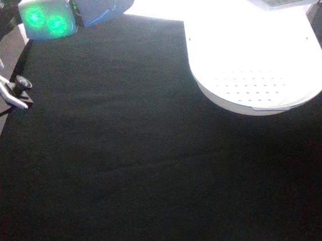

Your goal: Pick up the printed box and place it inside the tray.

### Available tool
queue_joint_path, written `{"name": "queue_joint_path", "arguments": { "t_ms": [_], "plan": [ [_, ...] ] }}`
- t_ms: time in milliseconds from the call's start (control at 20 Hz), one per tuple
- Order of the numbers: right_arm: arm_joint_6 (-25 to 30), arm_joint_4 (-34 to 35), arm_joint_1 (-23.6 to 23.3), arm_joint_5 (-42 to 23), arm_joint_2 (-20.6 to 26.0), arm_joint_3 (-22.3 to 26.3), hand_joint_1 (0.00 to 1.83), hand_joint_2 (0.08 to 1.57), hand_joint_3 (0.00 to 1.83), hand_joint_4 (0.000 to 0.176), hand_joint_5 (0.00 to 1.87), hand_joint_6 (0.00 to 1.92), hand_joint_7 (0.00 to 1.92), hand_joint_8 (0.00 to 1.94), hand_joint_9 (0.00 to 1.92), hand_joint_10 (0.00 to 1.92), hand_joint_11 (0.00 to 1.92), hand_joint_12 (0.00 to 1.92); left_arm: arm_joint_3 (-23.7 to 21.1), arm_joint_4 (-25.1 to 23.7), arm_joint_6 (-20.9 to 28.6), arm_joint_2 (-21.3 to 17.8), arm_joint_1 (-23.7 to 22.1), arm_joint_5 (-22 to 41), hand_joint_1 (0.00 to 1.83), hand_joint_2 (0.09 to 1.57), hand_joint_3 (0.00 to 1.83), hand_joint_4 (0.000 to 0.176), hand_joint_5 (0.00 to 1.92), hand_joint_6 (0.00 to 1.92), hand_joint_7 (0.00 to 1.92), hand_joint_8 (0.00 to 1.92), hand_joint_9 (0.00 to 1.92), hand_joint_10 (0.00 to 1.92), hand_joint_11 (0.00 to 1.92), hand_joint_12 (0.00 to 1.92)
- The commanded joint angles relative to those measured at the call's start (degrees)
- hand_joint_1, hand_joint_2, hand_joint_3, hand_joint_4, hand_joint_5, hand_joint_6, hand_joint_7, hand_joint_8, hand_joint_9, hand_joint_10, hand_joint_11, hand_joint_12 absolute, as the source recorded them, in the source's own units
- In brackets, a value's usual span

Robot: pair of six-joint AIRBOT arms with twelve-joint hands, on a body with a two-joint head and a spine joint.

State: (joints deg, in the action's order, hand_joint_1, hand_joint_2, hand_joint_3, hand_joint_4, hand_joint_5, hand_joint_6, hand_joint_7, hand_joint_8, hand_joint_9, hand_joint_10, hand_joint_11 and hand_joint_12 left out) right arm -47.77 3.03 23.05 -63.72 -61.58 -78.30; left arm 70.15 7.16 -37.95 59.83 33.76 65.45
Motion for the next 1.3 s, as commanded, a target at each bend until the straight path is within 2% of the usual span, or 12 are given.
{"name": "queue_joint_path", "arguments": {
  "t_ms": [0,150,200,250,300,350,400,650,1000,1050,1150,1250],
  "plan": [
    [-1.86,0.36,-1.41,-4.11,0.93,0.25,1.14,1.14,0.00,0.000,0.93,1.05,0.97,1.24,1.08,1.34,1.03,1.64,-0.05,0.64,0.23,-0.58,-0.05,7.85,0.04,0.91,0.01,0.163,0.00,0.00,0.00,0.00,0.00,0.00,0.00,0.00],
    [-7.23,-2.37,-4.38,1.17,0.96,1.11,1.16,1.11,0.00,0.000,0.99,0.96,1.02,1.18,1.03,1.39,0.95,1.60,-0.34,1.13,0.27,-0.59,0.94,8.13,0.08,0.91,0.01,0.149,0.00,0.00,0.00,0.00,0.00,0.00,0.00,0.00],
    [-8.71,-2.43,-4.56,1.78,0.96,1.15,0.95,1.00,0.00,0.000,0.63,0.44,0.72,0.48,0.68,0.76,0.52,1.34,-0.36,1.15,0.36,-0.58,1.03,8.13,0.09,0.90,0.00,0.149,0.00,0.00,0.00,0.00,0.00,0.00,0.00,0.00],
    [-9.80,-2.06,-4.80,2.97,0.96,1.19,0.82,0.87,0.00,0.062,0.31,0.13,0.40,0.11,0.42,0.28,0.16,1.17,-0.40,1.15,0.56,-0.60,1.19,8.17,0.09,0.90,0.00,0.153,0.00,0.00,0.00,0.00,0.00,0.00,0.00,0.00],
    [-12.79,-1.07,-4.82,4.41,0.96,1.23,0.62,0.74,0.00,0.153,0.06,0.02,0.08,0.02,0.08,0.05,0.03,0.47,-0.46,1.32,0.70,-0.60,1.48,8.38,0.09,0.91,0.01,0.155,0.00,0.00,0.00,0.00,0.00,0.00,0.00,0.00],
    [-15.35,-0.21,-4.82,5.94,0.96,1.44,0.54,0.68,0.00,0.171,0.01,0.00,0.02,0.00,0.02,0.01,0.01,0.09,-0.47,1.64,0.74,-0.61,1.82,8.59,0.07,0.92,0.01,0.156,0.00,0.00,0.00,0.00,0.00,0.00,0.00,0.00],
    [-16.82,0.50,-4.82,6.24,0.96,1.49,0.50,0.67,0.00,0.175,0.00,0.00,0.00,0.00,0.00,0.00,0.00,0.02,-0.47,1.94,0.75,-0.61,2.12,8.79,0.05,0.93,0.01,0.152,0.00,0.00,0.00,0.00,0.00,0.00,0.00,0.00],
    [-17.08,1.22,-4.81,6.27,0.96,1.76,0.49,0.70,0.00,0.176,0.00,0.00,0.00,0.00,0.00,0.00,0.00,0.00,-0.77,2.52,0.83,-0.62,2.77,9.28,0.04,0.94,0.01,0.137,0.00,0.00,0.00,0.00,0.00,0.00,0.00,0.00],
    [-17.08,1.21,-4.81,6.26,0.97,3.03,0.62,0.71,0.00,0.176,0.00,0.00,0.00,0.00,0.00,0.00,0.00,0.00,-0.82,3.18,0.84,-0.56,3.91,9.45,0.06,0.89,0.00,0.144,0.00,0.00,0.00,0.00,0.00,0.00,0.00,0.00],
    [-17.08,1.21,-4.81,6.26,0.97,3.03,0.65,0.70,0.00,0.176,0.00,0.00,0.00,0.00,0.00,0.00,0.00,0.00,-0.82,3.24,0.84,-0.54,4.02,9.50,0.05,0.90,0.00,0.139,0.00,0.00,0.00,0.00,0.00,0.00,0.00,0.00],
    [-17.08,1.21,-4.81,6.26,0.97,3.03,0.63,0.73,0.01,0.176,0.00,0.00,0.00,0.00,0.00,0.00,0.00,0.00,-0.82,3.30,0.84,-0.54,4.20,9.54,0.03,0.91,0.00,0.128,0.00,0.00,0.00,0.00,0.00,0.00,0.00,0.00],
    [-17.08,1.21,-4.81,6.27,0.97,3.04,0.57,0.74,0.01,0.176,0.00,0.00,0.00,0.00,0.00,0.00,0.00,0.00,-0.82,3.46,0.83,-0.50,4.52,9.54,0.03,0.92,0.00,0.135,0.00,0.00,0.00,0.00,0.00,0.00,0.00,0.00]
  ]
}}
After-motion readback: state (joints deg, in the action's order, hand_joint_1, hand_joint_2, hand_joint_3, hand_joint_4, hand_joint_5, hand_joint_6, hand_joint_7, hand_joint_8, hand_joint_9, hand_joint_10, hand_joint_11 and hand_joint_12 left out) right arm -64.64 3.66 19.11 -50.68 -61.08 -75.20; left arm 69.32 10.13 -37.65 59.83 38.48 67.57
